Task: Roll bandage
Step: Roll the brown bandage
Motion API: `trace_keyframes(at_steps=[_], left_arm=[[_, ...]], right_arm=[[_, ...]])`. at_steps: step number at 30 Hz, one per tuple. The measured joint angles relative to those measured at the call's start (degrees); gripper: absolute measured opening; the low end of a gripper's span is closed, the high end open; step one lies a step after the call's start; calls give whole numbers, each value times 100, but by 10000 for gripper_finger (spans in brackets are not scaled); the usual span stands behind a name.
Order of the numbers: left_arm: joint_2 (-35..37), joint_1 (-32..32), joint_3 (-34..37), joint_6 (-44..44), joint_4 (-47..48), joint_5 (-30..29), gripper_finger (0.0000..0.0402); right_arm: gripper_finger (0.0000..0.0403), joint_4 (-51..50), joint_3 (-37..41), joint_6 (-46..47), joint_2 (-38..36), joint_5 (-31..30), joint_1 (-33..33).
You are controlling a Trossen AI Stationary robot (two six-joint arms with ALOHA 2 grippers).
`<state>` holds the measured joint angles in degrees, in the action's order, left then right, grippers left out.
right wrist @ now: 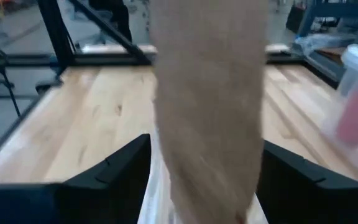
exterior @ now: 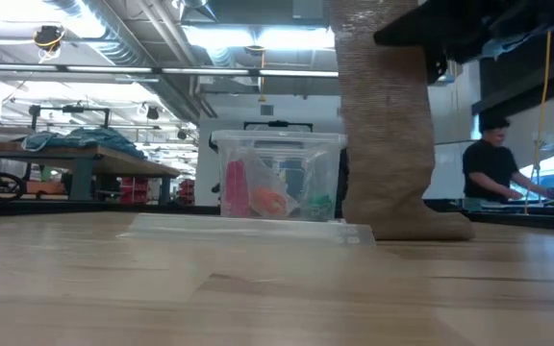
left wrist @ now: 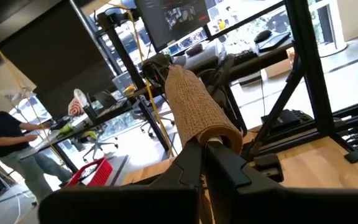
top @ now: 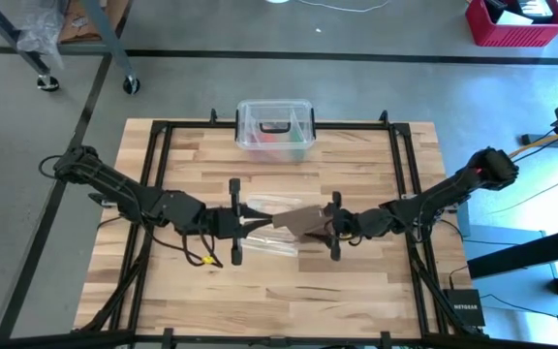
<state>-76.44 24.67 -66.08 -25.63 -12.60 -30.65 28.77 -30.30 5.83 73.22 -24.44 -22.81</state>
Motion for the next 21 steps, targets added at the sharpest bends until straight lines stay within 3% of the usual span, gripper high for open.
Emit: trace_keyframes(at_steps=[14, 17, 21], left_arm=[[0, 0, 0, -92, 4, 2, 0], [0, 0, 0, -144, 17, 0, 0], [0, 0, 2, -144, 14, 0, 0]], right_arm=[[246, 114, 0, -31, 99, 510, -4], [217, 23, 0, -33, 99, 530, -4], [146, -49, 0, -114, 99, 610, -4]])
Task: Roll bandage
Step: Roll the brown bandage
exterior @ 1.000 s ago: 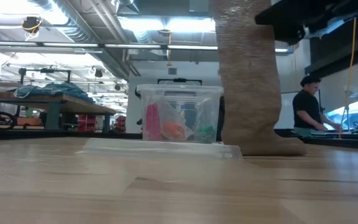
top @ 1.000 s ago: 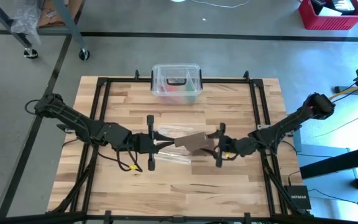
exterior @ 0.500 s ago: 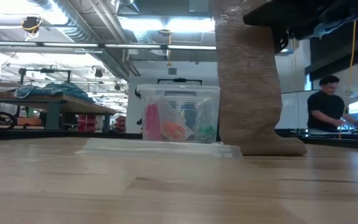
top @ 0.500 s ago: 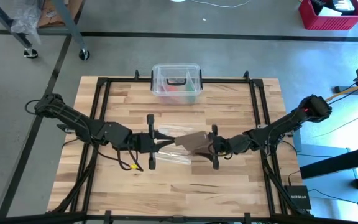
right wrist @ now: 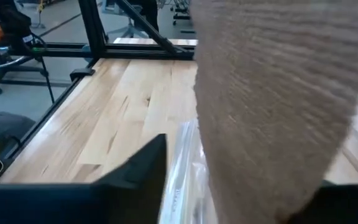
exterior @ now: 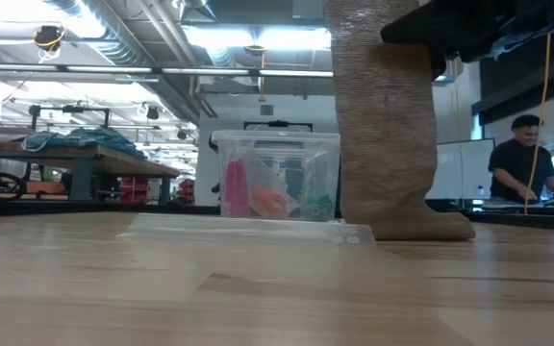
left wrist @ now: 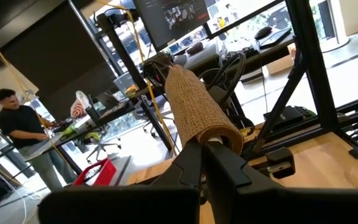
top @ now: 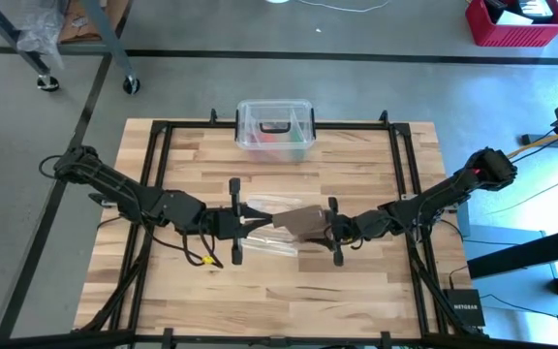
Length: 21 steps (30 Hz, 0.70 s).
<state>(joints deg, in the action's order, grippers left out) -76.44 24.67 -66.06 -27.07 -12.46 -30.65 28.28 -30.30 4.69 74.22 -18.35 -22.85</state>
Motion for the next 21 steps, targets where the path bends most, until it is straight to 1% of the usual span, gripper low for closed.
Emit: trace_keyframes(at_steps=[4, 7, 8, 10, 13, 16, 19, 21], left_arm=[[0, 0, 0, -36, -5, 0, 0], [0, 0, -2, -11, -18, 1, 0], [0, 0, -2, -11, -21, 0, 0], [0, -2, -2, -4, -24, 0, 0], [0, -7, -2, 2, -106, 0, 0], [0, -7, -2, -45, -310, -17, 0], [0, -7, -2, -49, -497, -292, 0], [0, -8, 0, -60, -527, -588, 0]], right_arm=[[62, -41, 0, -48, 0, 2, 0], [14, -194, -2, 136, -2, 2, 0], [8, -203, -2, 212, -2, 2, 0], [10, -179, -2, 221, -2, 3, 0], [9, -188, -2, -5, -2, 146, -49], [5, -186, -2, -80, -2, 86, -207], [5, -180, -2, -58, -2, 2, -439], [4, -125, -3, 41, 32, -258, -688]])
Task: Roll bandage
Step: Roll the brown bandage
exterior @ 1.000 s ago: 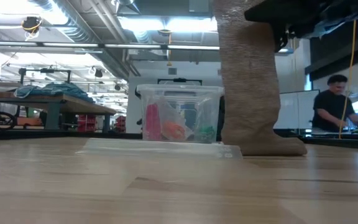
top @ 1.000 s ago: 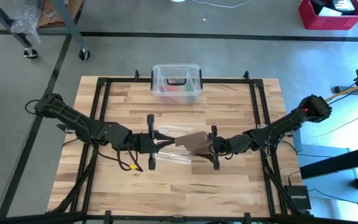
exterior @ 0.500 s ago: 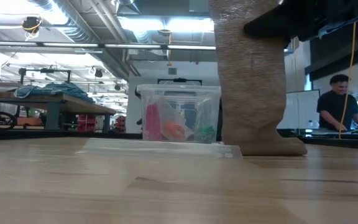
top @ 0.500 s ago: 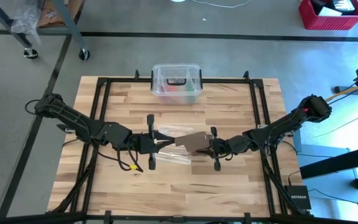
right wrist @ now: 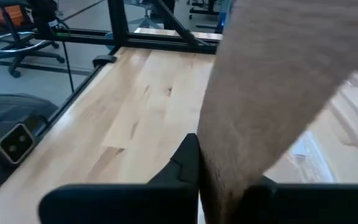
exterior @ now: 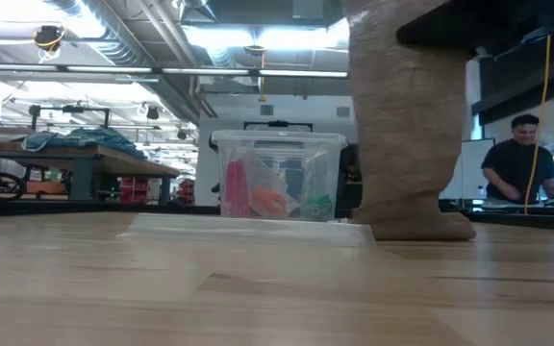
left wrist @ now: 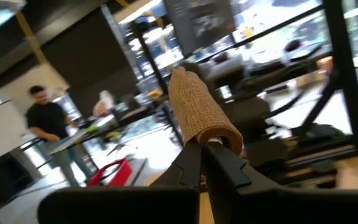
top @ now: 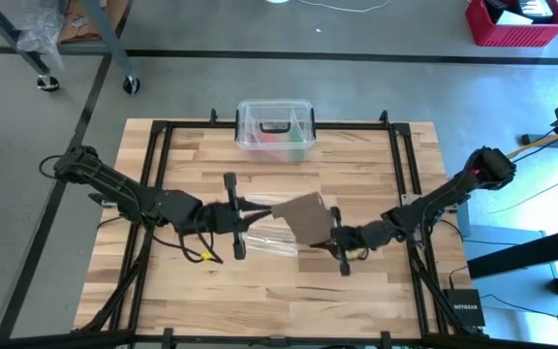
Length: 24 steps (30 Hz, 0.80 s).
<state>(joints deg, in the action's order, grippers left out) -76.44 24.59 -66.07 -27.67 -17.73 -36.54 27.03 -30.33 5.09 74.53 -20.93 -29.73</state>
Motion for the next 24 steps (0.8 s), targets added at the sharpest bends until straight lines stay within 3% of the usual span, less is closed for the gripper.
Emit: trace_keyframes(at_steps=[4, 9, 16, 18, 20, 24], left_arm=[[-2, -74, 0, -130, -283, -271, 0], [-2, -251, 7, 164, -877, -195, 0], [-2, -461, 7, 1048, -1752, 1533, 0], [-2, -466, 7, 1139, -1921, 1747, 0], [-2, -467, 7, 909, -2018, 1543, 0], [-30, -487, 26, -101, -2064, 87, 0]], right_arm=[[3, -4, -137, 40, 150, -567, -572], [3, -96, -652, -467, 456, -767, -1123], [1, -1247, -1274, -829, 689, -1183, -1313], [1, -1288, -1276, -829, 712, -1216, -1299], [1, -1287, -1276, -827, 712, -1238, -1300], [1, -1298, -1430, -816, 714, -1516, -1411]])
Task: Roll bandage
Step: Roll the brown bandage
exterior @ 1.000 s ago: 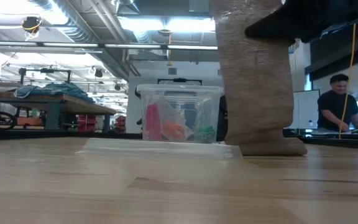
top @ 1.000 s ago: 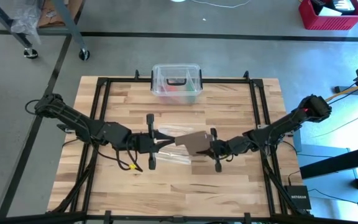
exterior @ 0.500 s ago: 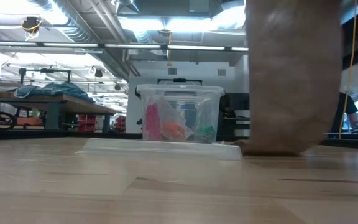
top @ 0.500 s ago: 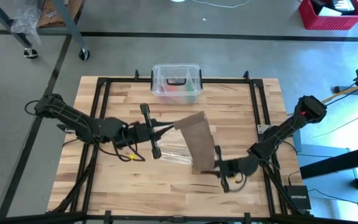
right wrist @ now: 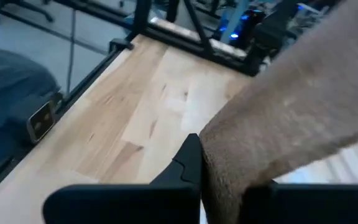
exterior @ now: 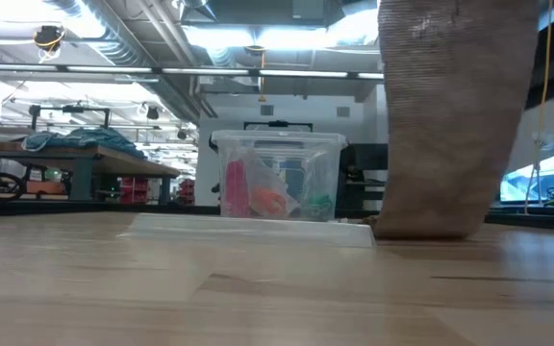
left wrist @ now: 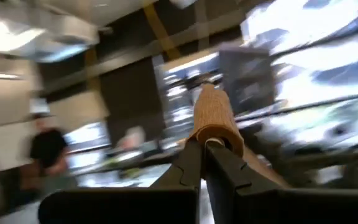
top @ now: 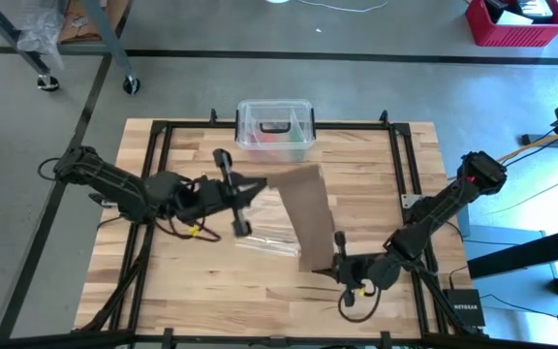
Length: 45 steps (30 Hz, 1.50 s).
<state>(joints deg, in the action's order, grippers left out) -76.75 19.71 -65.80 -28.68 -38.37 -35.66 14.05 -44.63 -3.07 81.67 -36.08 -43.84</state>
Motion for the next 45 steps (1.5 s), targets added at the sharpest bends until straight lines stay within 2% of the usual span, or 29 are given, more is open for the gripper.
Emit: trace_keyframes(at_steps=[5, 8, 10, 13, 19, 24, 27, 31, 39, 45], left_arm=[[-29, -32, 311, -807, -11, -911, 0], [-29, -32, 559, -895, -46, -1034, 0], [-29, -30, 724, -745, -45, -1050, 0], [-77, -43, 982, 110, -259, -1012, 0], [-446, -99, 1382, 327, -587, -1146, 0], [-703, -251, 1430, 403, -1101, -1140, 0], [-864, -324, 1438, 426, -1065, -1085, 0], [-1028, -392, 1439, 468, -1094, -1082, 0], [-1091, -392, 1436, 245, -980, -1019, 0], [-1091, -344, 1436, -41, -613, -209, 0]], right_arm=[[1, -913, -923, -121, -2, -91, -295], [1, -1477, -1582, -260, -2, -197, -385], [1, -1703, -1935, -335, -2, -199, -382], [1, -1791, -2192, -345, -4, -404, -347], [1, -1672, -2217, -432, -2, -354, -177], [1, -1365, -2217, -573, -2, -66, -188], [1, -1007, -2217, -1007, -2, 38, -187], [1, -1096, -2514, -1370, 1, 83, -144], [1, -2806, -3902, -1401, -4, 346, 310], [1, -3626, -4890, -1608, -10, 488, 931]])
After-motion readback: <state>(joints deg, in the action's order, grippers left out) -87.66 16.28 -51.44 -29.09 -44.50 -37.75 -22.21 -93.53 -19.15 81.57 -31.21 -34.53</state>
